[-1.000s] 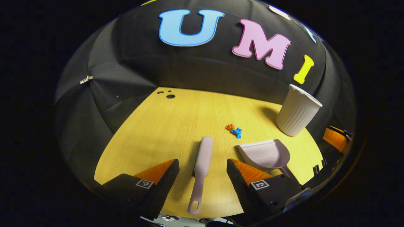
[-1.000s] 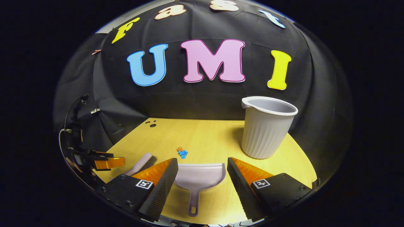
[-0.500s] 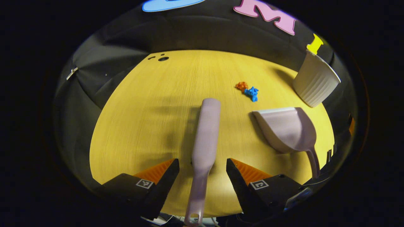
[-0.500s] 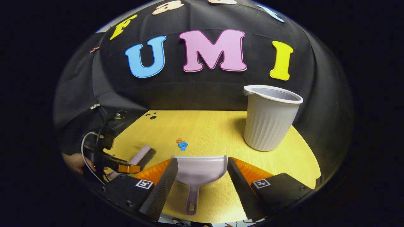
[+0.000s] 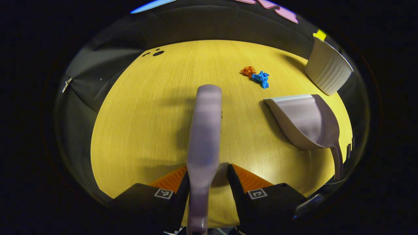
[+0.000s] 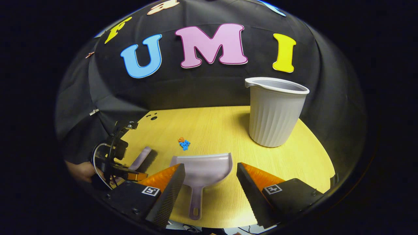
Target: Pick up the small broom and dustpan from the desktop, sweep the trash into the dustpan with the broom, and then empty the trash into the garbage bin.
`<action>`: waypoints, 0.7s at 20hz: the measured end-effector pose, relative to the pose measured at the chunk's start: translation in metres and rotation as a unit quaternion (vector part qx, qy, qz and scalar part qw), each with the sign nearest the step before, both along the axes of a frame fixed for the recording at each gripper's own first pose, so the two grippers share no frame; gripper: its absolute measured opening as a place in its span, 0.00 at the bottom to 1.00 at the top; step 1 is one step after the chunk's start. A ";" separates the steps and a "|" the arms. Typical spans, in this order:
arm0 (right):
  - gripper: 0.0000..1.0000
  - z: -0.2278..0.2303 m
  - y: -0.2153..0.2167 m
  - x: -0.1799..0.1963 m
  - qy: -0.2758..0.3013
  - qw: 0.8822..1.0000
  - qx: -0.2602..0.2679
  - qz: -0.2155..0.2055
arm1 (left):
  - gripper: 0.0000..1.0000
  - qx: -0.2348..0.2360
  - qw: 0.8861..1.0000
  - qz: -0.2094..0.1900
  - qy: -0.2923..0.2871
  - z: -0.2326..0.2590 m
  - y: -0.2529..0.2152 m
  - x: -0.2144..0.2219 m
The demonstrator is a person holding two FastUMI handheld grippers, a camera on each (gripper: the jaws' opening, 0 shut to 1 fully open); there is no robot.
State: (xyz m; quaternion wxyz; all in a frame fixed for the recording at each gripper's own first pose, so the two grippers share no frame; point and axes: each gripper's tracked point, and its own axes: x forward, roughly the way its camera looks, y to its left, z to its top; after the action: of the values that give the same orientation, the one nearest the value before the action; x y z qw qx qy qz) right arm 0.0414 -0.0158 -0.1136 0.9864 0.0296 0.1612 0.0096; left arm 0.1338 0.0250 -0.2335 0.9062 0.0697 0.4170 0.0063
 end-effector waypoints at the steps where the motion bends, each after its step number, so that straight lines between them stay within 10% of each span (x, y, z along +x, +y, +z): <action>1: 0.99 -0.002 0.001 -0.001 0.003 1.000 0.000 0.001 | 0.67 -0.001 1.000 -0.002 -0.010 0.005 0.000 0.003; 6: 0.99 -0.009 0.005 -0.008 0.021 1.000 -0.002 0.007 | 0.33 -0.002 1.000 0.001 -0.019 0.004 0.004 0.007; 14: 0.99 -0.025 0.021 -0.015 0.076 0.997 0.019 0.015 | 0.24 -0.031 0.994 0.004 -0.105 0.027 0.018 -0.011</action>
State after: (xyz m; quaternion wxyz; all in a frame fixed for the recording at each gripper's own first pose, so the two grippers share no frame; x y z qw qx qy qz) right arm 0.0267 0.0056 -0.1388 0.9703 0.0467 0.2361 0.0252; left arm 0.1231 0.0425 -0.2069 0.9466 0.0386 0.3201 0.0045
